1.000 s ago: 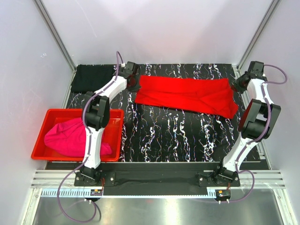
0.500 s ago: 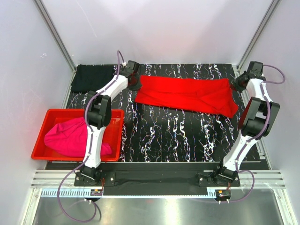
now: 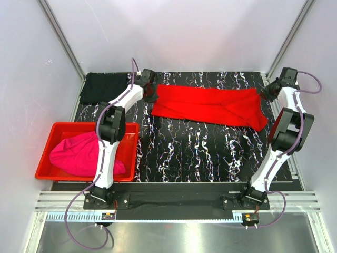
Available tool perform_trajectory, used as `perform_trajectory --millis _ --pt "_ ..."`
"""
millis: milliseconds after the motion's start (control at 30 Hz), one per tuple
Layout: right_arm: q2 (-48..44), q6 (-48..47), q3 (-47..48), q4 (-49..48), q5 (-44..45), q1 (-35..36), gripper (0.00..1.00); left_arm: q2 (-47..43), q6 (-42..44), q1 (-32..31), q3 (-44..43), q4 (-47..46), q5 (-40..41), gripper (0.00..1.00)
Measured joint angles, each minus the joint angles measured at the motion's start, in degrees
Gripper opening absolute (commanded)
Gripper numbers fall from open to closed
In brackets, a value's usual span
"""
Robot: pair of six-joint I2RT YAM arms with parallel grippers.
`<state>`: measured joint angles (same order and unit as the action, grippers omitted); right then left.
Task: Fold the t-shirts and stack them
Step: Fold the tshirt
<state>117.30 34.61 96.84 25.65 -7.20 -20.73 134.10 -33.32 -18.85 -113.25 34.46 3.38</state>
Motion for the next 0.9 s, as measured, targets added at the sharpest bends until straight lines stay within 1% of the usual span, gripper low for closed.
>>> perform_trajectory --millis 33,267,367,400,433,500,533,600,633,700,767,833,900 --pt "0.02 0.09 0.09 -0.13 0.0 -0.02 0.0 0.0 -0.04 0.0 -0.04 -0.02 0.0 0.06" --pt "2.71 0.68 2.16 -0.83 -1.16 -0.31 0.0 0.79 -0.37 0.0 -2.45 0.11 -0.2 0.11" --pt "4.42 1.03 2.23 -0.96 -1.55 -0.37 0.02 0.81 -0.55 0.0 -2.56 0.11 -0.24 0.2" --pt "4.96 1.09 2.23 -0.98 -1.64 -0.39 0.03 0.87 -0.59 0.02 -2.56 0.11 -0.22 0.28" --pt "5.42 1.16 2.23 -1.01 -1.84 -0.39 0.04 0.92 -0.5 0.04 -2.56 0.11 -0.24 0.3" --pt "6.29 1.25 2.23 -1.07 -2.21 -0.42 0.11 1.07 -0.5 0.11 -2.91 0.31 -0.22 0.34" --pt "6.67 1.29 2.25 -1.25 -2.45 -0.44 0.12 1.11 -0.35 0.17 -3.19 0.46 -0.15 0.39" --pt "7.65 1.29 2.54 -1.73 -2.84 -0.46 0.16 1.11 0.2 0.26 -4.15 1.16 0.09 0.41" --pt "8.22 1.29 2.99 -1.86 -2.99 -0.48 0.17 1.11 0.59 0.33 -4.94 1.6 0.28 0.45" --pt "9.33 1.25 4.15 -2.01 -3.04 -0.66 0.18 0.96 1.6 0.39 -6.08 1.66 0.87 0.46" --pt "10.62 1.29 5.73 -2.29 -3.17 -1.01 0.25 0.2 2.54 0.44 -6.25 1.75 1.16 0.48" --pt "12.13 1.18 7.63 -2.51 -3.8 -1.57 0.3 -1.05 3.45 0.44 -6.01 1.88 1.03 0.5" --pt "13.75 0.98 9.86 -2.62 -4.55 -2.08 0.36 -3.72 3.98 0.44 -4.13 0.63 -0.13 0.47"
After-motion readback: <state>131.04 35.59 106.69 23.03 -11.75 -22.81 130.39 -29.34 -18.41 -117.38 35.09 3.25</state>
